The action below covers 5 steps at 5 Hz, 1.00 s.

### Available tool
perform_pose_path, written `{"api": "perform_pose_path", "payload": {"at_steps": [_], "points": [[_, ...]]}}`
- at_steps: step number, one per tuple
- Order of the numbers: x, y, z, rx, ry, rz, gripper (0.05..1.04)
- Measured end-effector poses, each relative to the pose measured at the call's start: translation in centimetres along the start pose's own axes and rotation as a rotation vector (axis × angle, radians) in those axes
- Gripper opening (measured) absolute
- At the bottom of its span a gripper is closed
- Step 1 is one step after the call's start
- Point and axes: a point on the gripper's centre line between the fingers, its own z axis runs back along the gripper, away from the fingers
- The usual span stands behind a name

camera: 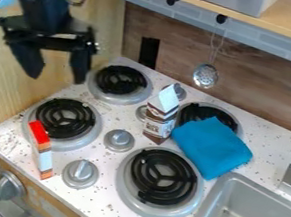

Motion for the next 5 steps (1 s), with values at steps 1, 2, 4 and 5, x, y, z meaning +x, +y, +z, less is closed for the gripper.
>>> {"api": "perform_pose_path", "payload": {"at_steps": [1, 2, 4, 5], "points": [[-0.5, 1.7, -0.9, 0.030, 0.005, 0.170, 1.006], [-0.7, 2.8, -2.6, 0.060, -0.003, 0.247, 1.006], [-0.4, 4.2, -6.4, 0.133, -0.022, 0.312, 1.006], [-0.3, 4.6, -7.9, 0.153, -0.020, 0.349, 1.006]]}}
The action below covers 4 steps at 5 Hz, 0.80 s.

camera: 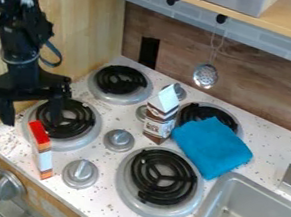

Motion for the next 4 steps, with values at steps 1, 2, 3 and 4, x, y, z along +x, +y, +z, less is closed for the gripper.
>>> {"api": "perform_pose_path", "payload": {"at_steps": [1, 2, 3, 4], "points": [[0.1, -0.1, -1.2, 0.007, 0.006, 0.063, 1.006], [0.1, -0.2, -2.4, -0.002, -0.011, 0.136, 1.006], [0.2, -0.3, -3.1, -0.007, -0.011, 0.191, 1.006], [0.0, 0.0, -4.3, 0.021, -0.004, 0.209, 1.006]]}}
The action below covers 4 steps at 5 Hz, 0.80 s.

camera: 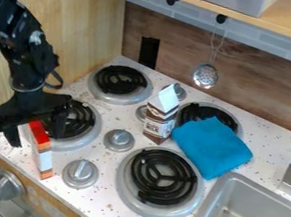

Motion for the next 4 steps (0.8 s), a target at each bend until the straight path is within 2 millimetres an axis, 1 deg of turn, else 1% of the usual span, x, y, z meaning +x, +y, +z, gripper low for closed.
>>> {"api": "perform_pose_path", "payload": {"at_steps": [1, 2, 3, 4], "points": [[-0.3, 0.1, -0.9, 0.018, 0.018, -0.013, 0.949], [-0.3, 0.2, -0.9, 0.019, 0.017, -0.023, 0.661], [-0.6, -0.5, -0.4, -0.029, 0.039, -0.083, 0.398], [-0.1, -1.7, 1.1, -0.088, 0.036, -0.171, 0.387]]}}
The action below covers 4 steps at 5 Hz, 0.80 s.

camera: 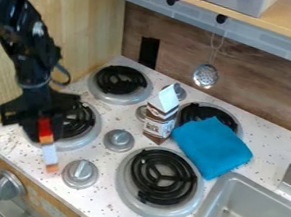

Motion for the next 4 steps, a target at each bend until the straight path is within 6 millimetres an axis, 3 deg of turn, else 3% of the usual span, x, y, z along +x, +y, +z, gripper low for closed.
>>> {"api": "perform_pose_path", "payload": {"at_steps": [2, 4], "points": [[3.2, -4.2, 2.4, -0.110, 0.065, -0.182, 0.387], [6.3, -7.1, 0.4, -0.165, 0.103, -0.369, 0.388]]}}
